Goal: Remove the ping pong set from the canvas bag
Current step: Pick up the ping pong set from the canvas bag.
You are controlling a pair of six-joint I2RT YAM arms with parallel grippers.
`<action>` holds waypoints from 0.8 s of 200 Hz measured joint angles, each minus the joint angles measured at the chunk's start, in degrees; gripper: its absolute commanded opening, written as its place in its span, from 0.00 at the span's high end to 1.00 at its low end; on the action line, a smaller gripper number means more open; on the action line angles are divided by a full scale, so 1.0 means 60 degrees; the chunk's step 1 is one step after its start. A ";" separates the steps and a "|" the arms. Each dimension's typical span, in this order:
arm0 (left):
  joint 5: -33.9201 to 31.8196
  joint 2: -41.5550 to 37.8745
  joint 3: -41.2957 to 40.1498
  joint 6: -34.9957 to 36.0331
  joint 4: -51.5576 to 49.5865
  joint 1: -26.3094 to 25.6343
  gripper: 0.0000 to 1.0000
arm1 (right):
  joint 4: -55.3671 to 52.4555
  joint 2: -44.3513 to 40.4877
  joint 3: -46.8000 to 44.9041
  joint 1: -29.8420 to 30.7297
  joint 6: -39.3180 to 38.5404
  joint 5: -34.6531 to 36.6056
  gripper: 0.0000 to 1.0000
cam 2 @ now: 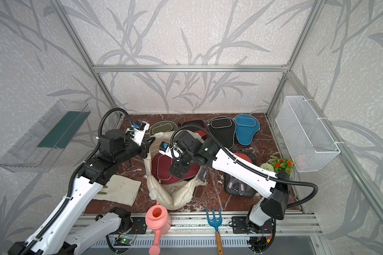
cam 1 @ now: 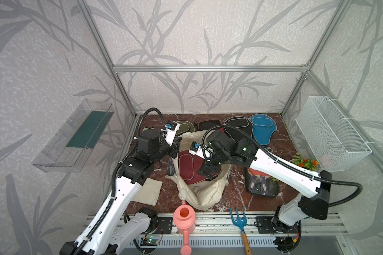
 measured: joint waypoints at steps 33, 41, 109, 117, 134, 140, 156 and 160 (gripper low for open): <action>-0.0080 0.0208 0.0000 -0.0066 0.0015 0.0000 1.00 | 0.0572 0.1282 -0.0124 -0.0393 0.0189 0.0015 0.01; -0.0091 0.0240 0.0000 -0.0069 0.0025 0.0000 1.00 | 0.0699 0.1603 -0.0135 -0.0619 0.0259 -0.0011 0.01; -0.0055 0.0579 -0.0113 -0.0248 0.0127 0.0000 1.00 | 0.1075 0.3595 -0.0040 -0.1902 0.0634 -0.0262 0.01; -0.0025 0.0641 -0.0127 -0.0280 0.0186 0.0000 1.00 | 0.1118 0.3756 -0.0040 -0.1956 0.0670 -0.0331 0.01; 0.0055 0.0750 -0.0146 -0.0291 0.0288 0.0000 1.00 | 0.1220 0.4051 -0.0022 -0.1993 0.0707 -0.0521 0.01; 0.0087 0.0787 -0.0168 -0.0295 0.0342 0.0000 1.00 | 0.1228 0.4156 0.0022 -0.2018 0.0707 -0.0601 0.01; 0.0193 0.0867 -0.0240 -0.0295 0.0474 0.0000 1.00 | 0.1235 0.4528 0.0317 -0.2127 0.0699 -0.0871 0.01; 0.0219 0.0889 -0.0270 -0.0295 0.0521 0.0000 1.00 | 0.1231 0.4645 0.0419 -0.2157 0.0699 -0.0947 0.01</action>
